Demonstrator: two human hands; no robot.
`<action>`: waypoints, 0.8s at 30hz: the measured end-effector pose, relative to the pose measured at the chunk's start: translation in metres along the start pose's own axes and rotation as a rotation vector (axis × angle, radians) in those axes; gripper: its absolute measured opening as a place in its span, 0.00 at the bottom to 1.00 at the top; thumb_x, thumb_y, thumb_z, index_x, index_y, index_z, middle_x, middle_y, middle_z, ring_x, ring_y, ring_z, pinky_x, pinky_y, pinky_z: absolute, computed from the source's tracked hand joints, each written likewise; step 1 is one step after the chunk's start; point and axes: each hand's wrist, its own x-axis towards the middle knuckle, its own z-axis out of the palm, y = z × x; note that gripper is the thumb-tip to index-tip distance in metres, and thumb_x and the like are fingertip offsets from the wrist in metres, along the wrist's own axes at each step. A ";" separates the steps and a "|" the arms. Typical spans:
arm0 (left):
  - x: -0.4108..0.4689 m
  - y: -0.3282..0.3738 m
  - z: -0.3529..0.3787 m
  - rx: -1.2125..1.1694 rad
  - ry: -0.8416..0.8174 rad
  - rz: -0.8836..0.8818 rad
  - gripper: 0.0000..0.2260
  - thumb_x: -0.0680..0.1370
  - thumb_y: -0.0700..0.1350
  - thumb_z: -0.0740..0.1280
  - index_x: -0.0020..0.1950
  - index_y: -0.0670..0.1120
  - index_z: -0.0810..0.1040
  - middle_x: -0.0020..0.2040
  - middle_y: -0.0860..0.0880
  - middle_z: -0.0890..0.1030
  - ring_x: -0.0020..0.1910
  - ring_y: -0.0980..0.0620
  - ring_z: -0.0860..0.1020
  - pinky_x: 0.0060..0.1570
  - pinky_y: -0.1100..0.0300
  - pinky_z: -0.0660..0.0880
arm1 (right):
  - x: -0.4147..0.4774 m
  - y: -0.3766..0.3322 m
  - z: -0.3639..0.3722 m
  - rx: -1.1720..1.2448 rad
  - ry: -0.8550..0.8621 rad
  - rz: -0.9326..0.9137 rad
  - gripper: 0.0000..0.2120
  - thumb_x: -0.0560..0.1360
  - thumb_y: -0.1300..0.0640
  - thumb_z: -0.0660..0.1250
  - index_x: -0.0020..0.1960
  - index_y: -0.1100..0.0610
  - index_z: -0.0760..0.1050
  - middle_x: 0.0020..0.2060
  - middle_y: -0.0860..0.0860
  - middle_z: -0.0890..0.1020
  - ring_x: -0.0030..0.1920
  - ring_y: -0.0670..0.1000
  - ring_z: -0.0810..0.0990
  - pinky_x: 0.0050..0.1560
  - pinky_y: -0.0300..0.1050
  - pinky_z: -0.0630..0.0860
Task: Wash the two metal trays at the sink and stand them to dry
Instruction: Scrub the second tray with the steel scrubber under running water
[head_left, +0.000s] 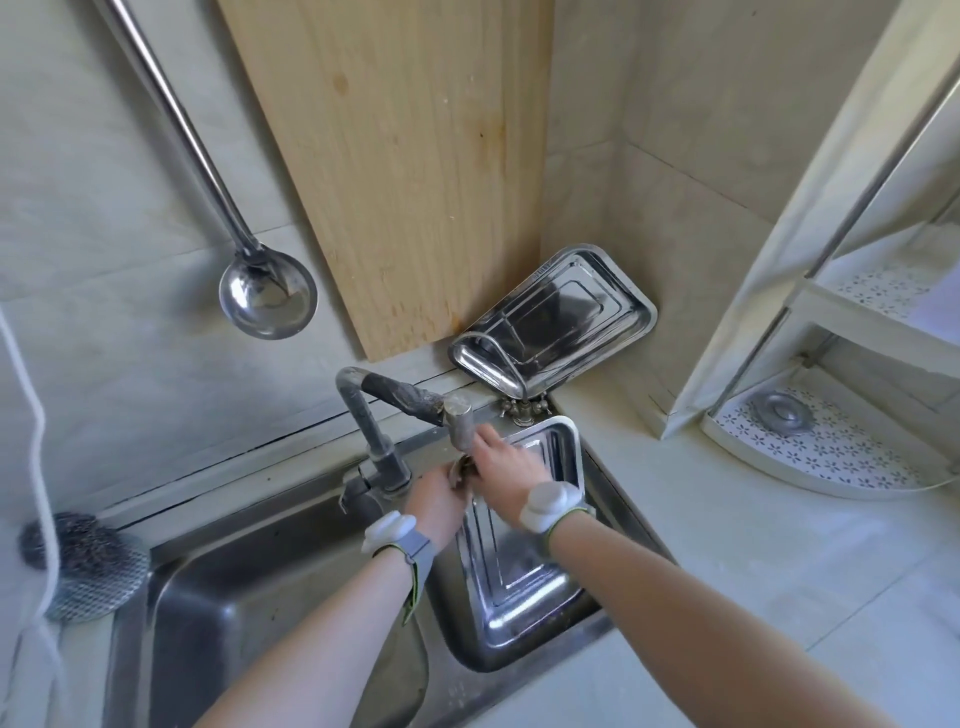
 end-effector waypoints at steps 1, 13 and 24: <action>-0.001 -0.002 0.000 -0.039 0.014 0.018 0.06 0.76 0.41 0.63 0.48 0.47 0.79 0.43 0.43 0.82 0.46 0.42 0.80 0.47 0.52 0.76 | 0.002 0.011 -0.001 0.022 0.004 0.056 0.17 0.78 0.59 0.63 0.64 0.50 0.63 0.57 0.48 0.71 0.42 0.57 0.82 0.39 0.53 0.80; 0.001 0.001 0.000 -0.009 0.053 0.025 0.05 0.76 0.41 0.62 0.43 0.46 0.77 0.42 0.39 0.82 0.45 0.37 0.79 0.44 0.51 0.75 | 0.004 0.024 -0.013 0.005 0.002 0.142 0.30 0.77 0.53 0.65 0.73 0.50 0.54 0.61 0.52 0.72 0.45 0.61 0.82 0.35 0.52 0.77; -0.001 0.001 -0.003 -0.042 0.078 0.046 0.12 0.76 0.37 0.60 0.54 0.46 0.80 0.42 0.45 0.81 0.43 0.43 0.77 0.41 0.59 0.70 | 0.008 0.025 -0.008 0.031 -0.010 0.213 0.21 0.79 0.57 0.62 0.68 0.48 0.59 0.60 0.50 0.77 0.48 0.58 0.82 0.46 0.54 0.79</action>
